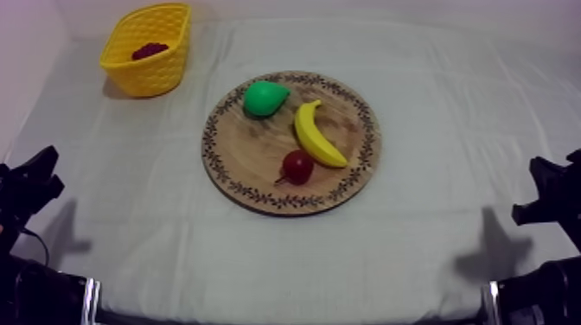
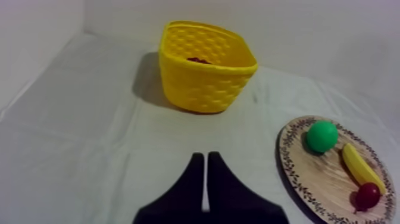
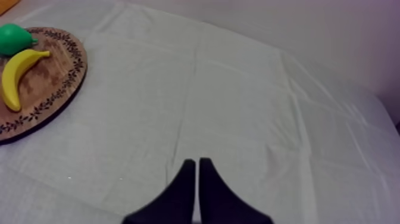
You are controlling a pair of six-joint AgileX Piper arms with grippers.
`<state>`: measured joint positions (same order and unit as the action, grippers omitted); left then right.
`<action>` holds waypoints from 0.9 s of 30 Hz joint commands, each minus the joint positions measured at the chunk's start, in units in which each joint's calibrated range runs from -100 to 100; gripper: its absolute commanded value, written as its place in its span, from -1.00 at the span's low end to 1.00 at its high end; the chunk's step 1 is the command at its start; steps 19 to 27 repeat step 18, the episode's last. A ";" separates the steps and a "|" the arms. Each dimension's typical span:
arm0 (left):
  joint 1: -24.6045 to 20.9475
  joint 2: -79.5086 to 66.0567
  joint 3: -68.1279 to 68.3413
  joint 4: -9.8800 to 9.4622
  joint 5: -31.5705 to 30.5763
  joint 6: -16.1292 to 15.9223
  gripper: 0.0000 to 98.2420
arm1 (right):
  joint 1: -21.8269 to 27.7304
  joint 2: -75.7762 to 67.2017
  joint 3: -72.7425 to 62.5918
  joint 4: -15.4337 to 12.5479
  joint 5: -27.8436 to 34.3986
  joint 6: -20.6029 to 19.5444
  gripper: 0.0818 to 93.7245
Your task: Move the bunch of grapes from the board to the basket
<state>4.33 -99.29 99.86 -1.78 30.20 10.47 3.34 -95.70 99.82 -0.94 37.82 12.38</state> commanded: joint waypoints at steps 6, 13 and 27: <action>0.51 -0.64 0.03 -0.09 0.39 0.38 -1.00 | 0.02 0.03 -0.04 -0.02 0.00 0.03 -0.99; 0.56 -0.70 0.03 -0.10 0.43 0.48 -1.00 | 0.02 0.03 -0.04 -0.02 0.00 0.01 -0.99; 0.56 -0.71 0.03 -0.10 0.43 0.49 -1.00 | 0.02 0.03 -0.04 -0.02 0.00 0.00 -0.99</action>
